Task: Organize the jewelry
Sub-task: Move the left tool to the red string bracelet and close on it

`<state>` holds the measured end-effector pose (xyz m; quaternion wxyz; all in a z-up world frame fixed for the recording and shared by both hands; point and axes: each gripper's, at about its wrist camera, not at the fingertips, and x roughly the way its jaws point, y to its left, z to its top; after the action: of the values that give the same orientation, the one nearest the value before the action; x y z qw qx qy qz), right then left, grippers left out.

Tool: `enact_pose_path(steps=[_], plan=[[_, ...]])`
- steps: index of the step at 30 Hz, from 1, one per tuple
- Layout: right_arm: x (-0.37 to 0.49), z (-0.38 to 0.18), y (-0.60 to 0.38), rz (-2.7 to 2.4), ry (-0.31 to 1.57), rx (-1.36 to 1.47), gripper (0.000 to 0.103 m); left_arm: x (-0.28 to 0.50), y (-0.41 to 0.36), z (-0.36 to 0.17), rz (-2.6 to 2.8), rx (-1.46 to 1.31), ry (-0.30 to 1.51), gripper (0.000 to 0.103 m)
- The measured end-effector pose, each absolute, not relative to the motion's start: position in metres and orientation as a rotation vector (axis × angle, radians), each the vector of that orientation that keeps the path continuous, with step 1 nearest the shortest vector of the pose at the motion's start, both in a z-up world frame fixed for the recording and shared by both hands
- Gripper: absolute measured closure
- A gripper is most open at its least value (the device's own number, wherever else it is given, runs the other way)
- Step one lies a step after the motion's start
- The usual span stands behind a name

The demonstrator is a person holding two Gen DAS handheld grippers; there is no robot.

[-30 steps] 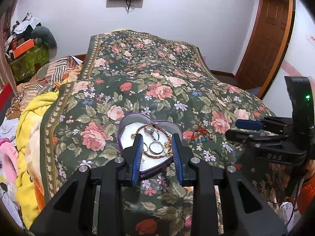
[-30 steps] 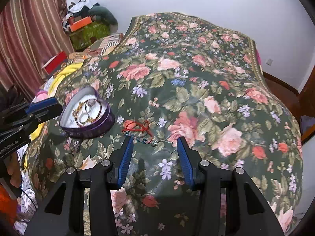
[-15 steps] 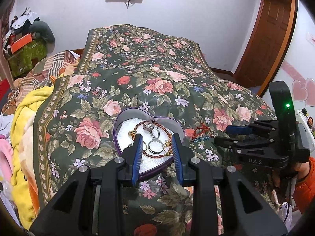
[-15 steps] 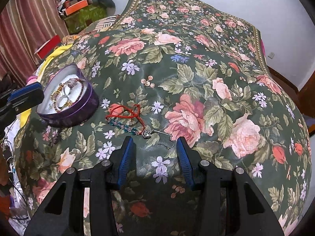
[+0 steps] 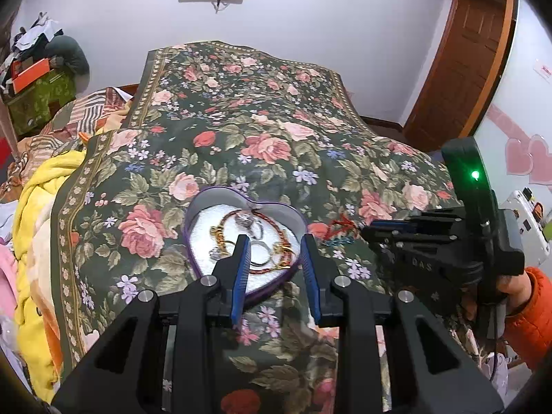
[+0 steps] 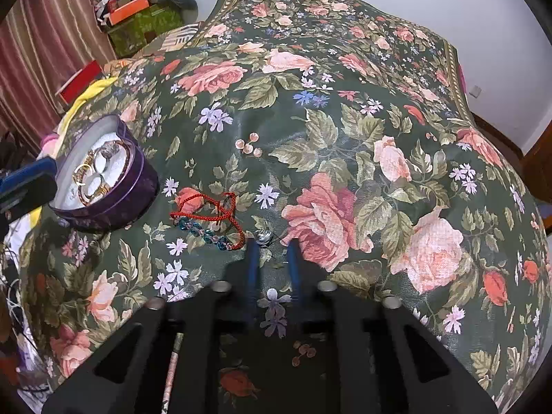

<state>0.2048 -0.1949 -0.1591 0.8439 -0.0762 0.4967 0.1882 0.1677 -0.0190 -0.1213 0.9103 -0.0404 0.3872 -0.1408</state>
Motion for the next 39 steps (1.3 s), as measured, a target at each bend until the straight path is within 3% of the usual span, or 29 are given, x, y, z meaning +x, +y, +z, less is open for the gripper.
enact_pose_path(steps=[16,18,20,22,27,31,39], plan=[[0.174,-0.126,-0.219,0.399,0.930,-0.156,0.094,0.168,-0.080,-0.131,-0.410,-0.036,0.880,0.074],[0.171,-0.123,-0.227,0.397,0.930,-0.135,0.087,0.172,-0.088,-0.133,-0.422,-0.034,0.892,0.074],[0.169,-0.118,-0.234,0.388,0.913,-0.112,0.063,0.175,-0.094,-0.135,-0.421,-0.022,0.895,0.074],[0.166,-0.113,-0.241,0.372,0.876,-0.097,0.052,0.181,-0.100,-0.138,-0.410,-0.011,0.902,0.074],[0.164,-0.109,-0.248,0.384,0.860,-0.070,0.051,0.196,-0.108,-0.150,-0.371,-0.004,0.944,0.074],[0.164,-0.112,-0.252,0.390,0.856,-0.059,0.051,0.205,-0.111,-0.161,-0.337,-0.013,0.973,0.055],[0.164,-0.115,-0.261,0.394,0.860,-0.015,0.051,0.212,-0.125,-0.171,-0.324,0.072,0.972,0.054]])
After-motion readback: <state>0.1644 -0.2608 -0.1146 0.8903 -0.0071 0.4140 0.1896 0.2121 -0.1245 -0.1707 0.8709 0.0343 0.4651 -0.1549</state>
